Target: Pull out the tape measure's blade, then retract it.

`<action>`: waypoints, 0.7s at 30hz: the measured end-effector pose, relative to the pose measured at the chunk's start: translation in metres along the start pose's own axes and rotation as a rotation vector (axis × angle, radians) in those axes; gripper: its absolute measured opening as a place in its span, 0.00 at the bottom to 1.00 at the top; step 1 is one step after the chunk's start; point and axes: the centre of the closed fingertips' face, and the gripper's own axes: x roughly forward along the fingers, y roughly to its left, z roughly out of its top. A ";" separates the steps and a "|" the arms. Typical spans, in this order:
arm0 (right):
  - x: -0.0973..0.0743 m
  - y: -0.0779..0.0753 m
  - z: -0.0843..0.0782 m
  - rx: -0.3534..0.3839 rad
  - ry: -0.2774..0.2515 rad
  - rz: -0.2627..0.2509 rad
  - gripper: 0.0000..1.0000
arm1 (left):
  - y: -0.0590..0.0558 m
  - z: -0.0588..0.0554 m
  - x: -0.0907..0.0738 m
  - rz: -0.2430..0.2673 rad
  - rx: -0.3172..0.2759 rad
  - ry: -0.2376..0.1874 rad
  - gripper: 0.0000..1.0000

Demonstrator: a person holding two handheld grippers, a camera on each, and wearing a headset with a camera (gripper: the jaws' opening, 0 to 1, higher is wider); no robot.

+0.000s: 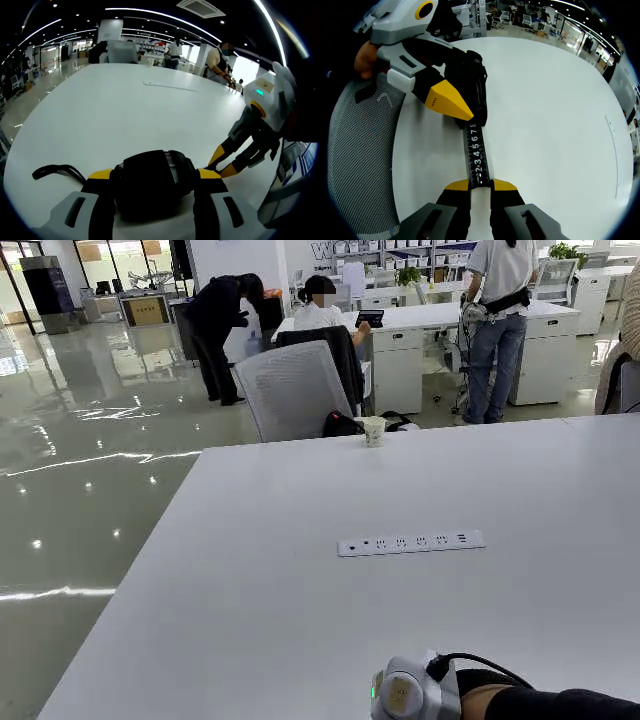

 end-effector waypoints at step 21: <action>0.001 0.001 0.007 0.052 -0.032 0.019 0.11 | -0.001 0.000 0.000 0.001 0.005 -0.001 0.58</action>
